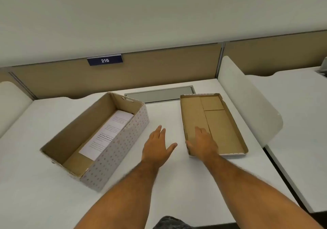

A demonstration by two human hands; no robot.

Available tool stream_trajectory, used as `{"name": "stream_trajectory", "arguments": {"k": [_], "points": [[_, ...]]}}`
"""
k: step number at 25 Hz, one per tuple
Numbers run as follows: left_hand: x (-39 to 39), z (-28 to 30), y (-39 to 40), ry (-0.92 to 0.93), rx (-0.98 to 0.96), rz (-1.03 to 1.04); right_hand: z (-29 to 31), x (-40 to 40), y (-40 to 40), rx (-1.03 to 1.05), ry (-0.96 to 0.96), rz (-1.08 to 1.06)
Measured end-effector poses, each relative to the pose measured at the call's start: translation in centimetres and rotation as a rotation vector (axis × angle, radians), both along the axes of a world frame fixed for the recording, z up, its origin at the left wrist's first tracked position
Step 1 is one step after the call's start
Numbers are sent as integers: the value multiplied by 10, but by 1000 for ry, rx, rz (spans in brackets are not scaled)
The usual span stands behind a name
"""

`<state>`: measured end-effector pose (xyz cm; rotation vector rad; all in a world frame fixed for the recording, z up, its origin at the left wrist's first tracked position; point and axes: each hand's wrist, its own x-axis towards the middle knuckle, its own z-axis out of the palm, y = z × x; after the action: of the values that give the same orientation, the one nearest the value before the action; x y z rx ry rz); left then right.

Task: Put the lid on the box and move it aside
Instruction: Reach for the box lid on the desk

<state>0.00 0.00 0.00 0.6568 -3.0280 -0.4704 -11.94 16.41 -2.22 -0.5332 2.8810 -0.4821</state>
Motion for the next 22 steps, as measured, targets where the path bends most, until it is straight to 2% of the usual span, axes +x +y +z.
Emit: {"name": "stream_trajectory", "arguments": {"k": [4, 6, 9, 12, 14, 18, 22], "points": [[0, -18, 9, -41, 187, 138, -14, 2, -7, -41, -161, -56], [0, -26, 12, -50, 298, 200, -20, 3, -11, -26, -158, -29], [4, -33, 7, -21, 360, 237, -26, -2, -15, 10, -157, 26], [5, -34, -3, 25, 469, 293, -16, -4, -24, -88, -167, 14], [4, -33, -8, 54, 516, 308, 7, -2, -36, -252, -99, -50], [-1, -28, -16, 65, 598, 315, 84, -1, -59, -813, 8, -207], [-23, -2, -21, 117, 984, 404, 156, 10, -62, -1309, -203, -361]]}}
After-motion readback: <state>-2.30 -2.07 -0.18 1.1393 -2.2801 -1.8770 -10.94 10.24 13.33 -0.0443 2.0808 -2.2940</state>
